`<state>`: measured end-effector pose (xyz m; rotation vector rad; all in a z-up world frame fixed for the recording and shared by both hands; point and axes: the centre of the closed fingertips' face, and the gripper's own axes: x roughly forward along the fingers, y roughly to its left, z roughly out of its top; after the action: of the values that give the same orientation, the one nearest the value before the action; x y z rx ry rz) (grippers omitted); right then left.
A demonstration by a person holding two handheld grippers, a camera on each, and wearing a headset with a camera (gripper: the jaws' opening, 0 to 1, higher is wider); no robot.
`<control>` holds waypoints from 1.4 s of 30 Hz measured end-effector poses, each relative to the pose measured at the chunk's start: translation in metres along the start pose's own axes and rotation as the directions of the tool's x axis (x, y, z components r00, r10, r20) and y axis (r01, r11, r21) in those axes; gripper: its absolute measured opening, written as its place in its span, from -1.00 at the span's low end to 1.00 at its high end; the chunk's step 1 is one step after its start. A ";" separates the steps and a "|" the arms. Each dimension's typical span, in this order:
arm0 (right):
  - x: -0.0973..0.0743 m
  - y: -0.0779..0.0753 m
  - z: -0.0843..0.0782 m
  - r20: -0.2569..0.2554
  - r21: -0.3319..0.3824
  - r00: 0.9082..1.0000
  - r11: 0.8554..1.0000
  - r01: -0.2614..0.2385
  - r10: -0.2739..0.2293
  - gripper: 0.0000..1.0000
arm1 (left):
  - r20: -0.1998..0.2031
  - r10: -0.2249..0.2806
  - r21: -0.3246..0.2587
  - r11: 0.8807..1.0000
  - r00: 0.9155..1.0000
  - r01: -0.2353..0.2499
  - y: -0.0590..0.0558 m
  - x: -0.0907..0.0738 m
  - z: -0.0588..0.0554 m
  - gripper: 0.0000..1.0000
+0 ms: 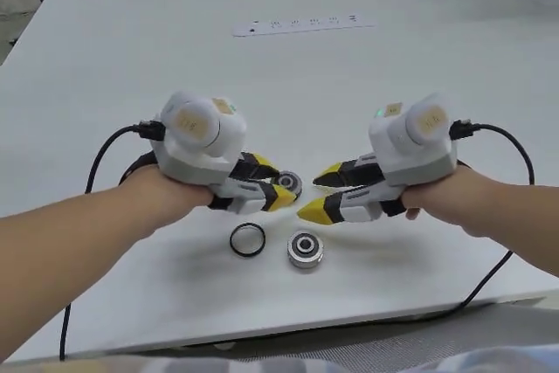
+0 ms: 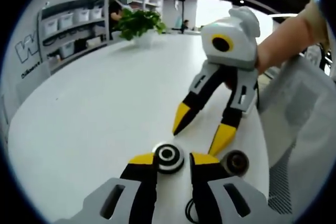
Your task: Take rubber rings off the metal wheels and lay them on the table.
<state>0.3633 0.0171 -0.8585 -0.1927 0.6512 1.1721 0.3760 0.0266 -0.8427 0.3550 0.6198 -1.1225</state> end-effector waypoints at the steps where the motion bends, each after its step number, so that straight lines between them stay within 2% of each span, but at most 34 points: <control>1: 0.000 0.000 0.000 0.000 -0.001 1.000 1.000 0.001 -0.001 -0.28 | -0.002 0.000 -0.002 1.000 1.000 0.000 0.000 0.001 0.000 -0.50; 6: 0.000 0.000 -0.002 -0.003 -0.003 1.000 1.000 0.000 0.000 -0.28 | -0.002 0.008 -0.009 1.000 1.000 -0.008 0.004 0.003 0.000 -0.58; 8: 0.001 -0.001 -0.002 -0.003 -0.004 1.000 1.000 0.000 0.000 -0.29 | -0.003 0.014 0.008 1.000 1.000 -0.014 0.006 0.004 0.001 -0.63; 15: 0.002 0.000 0.001 0.000 -0.010 1.000 1.000 0.002 -0.002 -0.29 | -0.008 0.033 0.008 0.999 0.999 -0.033 0.008 0.004 0.000 -0.71; 26: 0.014 0.004 0.011 0.012 -0.035 1.000 0.999 0.015 -0.014 -0.30 | -0.014 0.052 0.003 0.999 0.999 -0.052 0.010 0.005 -0.001 -0.72; 36: 0.024 -0.004 0.018 0.037 -0.069 0.997 0.995 0.068 -0.066 -0.30 | -0.013 0.063 -0.005 0.998 0.998 -0.063 0.009 0.004 -0.001 -0.72; 40: 0.031 -0.002 0.017 0.025 -0.100 0.998 0.993 0.064 -0.062 -0.31 | -0.012 0.064 -0.006 0.998 0.998 -0.064 0.008 0.003 0.000 -0.72; 42: 0.033 -0.001 0.016 0.015 -0.137 0.997 0.988 0.071 -0.069 -0.31 | -0.011 0.065 -0.006 0.998 0.998 -0.065 0.008 0.003 0.000 -0.72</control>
<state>0.3775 0.0502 -0.8650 -0.3232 0.5506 1.1502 0.3844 0.0283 -0.8448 0.3736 0.6172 -1.0568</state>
